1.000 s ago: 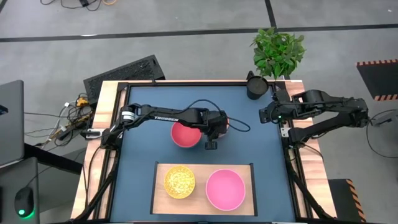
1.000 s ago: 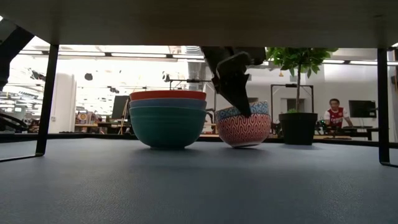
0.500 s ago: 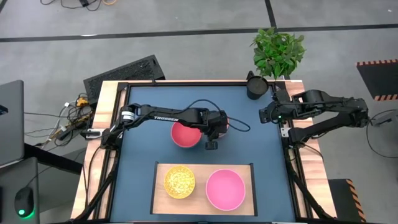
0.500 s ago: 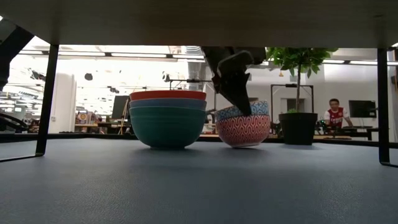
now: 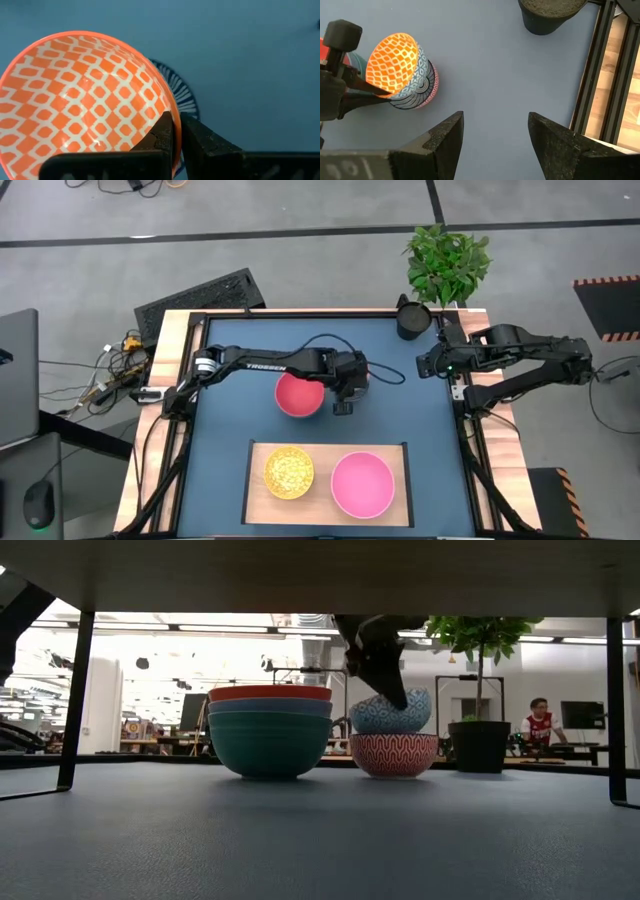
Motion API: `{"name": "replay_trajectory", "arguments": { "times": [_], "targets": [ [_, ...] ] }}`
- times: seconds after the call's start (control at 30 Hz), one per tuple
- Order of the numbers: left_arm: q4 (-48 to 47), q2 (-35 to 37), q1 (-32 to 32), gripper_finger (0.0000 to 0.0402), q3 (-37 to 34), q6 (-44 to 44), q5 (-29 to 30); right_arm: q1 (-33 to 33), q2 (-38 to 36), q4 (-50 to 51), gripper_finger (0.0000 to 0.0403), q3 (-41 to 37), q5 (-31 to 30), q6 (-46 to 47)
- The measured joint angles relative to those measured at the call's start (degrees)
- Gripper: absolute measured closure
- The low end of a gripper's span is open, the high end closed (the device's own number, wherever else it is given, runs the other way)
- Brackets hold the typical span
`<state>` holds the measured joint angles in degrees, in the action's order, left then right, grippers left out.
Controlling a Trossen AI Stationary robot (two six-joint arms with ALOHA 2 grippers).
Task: Place and stack bowls onto a shelf
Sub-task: Stack the orange patterned bowl on top of the yellow bowl on the shelf
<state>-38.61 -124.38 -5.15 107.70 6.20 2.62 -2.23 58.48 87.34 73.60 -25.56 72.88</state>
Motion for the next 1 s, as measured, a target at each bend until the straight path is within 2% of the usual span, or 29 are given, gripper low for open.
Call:
{"name": "replay_trajectory", "arguments": {
  "times": [0.3, 0.4, 0.7, 0.8, 1.0],
  "targets": [
    [-6.60, -0.07, 0.11, 0.0401, 7.22, 0.35, 1.04, -0.01, 0.00, -0.01, 0.0154, 0.00, 0.00, -0.71],
    [-8.37, -0.07, 0.31, 0.0401, 11.28, 0.79, 1.17, -0.01, 0.00, -0.01, 0.0154, 0.00, 0.00, -0.89],
    [-22.09, -0.07, 2.22, 0.0401, 27.33, 0.10, 1.65, -0.01, 0.02, -0.02, 0.0154, 0.00, -0.23, -2.86],
    [-22.73, 2.39, 3.45, 0.0401, 26.18, -0.76, 2.32, 0.01, 0.02, -0.03, 0.0154, 0.00, -0.75, -3.02],
    [-31.68, 5.65, 6.67, 0.0401, 27.30, -3.91, 4.40, 0.04, 0.02, -0.65, 0.0154, 0.00, -1.54, -5.46]
  ]
}}
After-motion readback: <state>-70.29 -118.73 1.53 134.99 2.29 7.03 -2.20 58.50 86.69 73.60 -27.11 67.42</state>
